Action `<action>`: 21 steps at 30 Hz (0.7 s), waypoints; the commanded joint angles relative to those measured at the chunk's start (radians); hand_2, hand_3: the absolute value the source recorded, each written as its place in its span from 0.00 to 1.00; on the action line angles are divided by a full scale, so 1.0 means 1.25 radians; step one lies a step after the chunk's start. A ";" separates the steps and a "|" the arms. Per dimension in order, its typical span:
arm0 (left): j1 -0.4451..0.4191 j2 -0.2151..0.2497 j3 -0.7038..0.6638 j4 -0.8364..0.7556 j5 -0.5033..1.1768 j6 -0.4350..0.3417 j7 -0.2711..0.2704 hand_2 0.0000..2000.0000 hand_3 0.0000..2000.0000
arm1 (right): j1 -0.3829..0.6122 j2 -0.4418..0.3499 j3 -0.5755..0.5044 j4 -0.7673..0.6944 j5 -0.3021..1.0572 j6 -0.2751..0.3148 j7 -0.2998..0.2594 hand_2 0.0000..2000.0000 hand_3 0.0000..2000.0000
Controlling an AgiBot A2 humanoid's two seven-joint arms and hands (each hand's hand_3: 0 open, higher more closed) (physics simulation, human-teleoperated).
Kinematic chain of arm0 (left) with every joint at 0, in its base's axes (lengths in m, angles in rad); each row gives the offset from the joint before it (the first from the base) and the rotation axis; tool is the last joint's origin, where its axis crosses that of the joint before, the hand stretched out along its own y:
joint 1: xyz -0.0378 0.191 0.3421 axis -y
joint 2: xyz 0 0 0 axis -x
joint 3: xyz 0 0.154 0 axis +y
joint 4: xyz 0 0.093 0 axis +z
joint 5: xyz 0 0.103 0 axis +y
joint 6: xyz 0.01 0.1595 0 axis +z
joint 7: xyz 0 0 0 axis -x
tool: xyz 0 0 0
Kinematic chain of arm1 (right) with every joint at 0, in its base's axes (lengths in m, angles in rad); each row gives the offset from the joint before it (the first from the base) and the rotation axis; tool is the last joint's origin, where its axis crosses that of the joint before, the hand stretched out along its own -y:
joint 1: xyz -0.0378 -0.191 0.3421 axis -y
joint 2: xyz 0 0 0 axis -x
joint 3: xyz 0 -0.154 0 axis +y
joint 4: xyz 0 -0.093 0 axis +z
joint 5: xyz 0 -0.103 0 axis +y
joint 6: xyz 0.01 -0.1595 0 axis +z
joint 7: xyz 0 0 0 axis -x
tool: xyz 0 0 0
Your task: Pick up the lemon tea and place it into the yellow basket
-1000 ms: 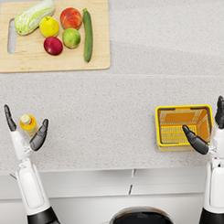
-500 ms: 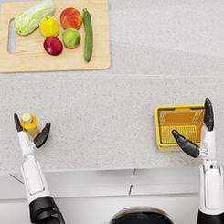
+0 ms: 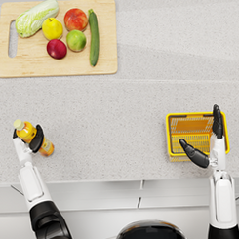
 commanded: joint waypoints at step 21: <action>-0.004 0.097 0.560 -0.761 0.000 -0.068 0.004 1.00 1.00 | 0.168 -0.163 0.370 -0.227 0.160 0.000 0.000 0.00 0.00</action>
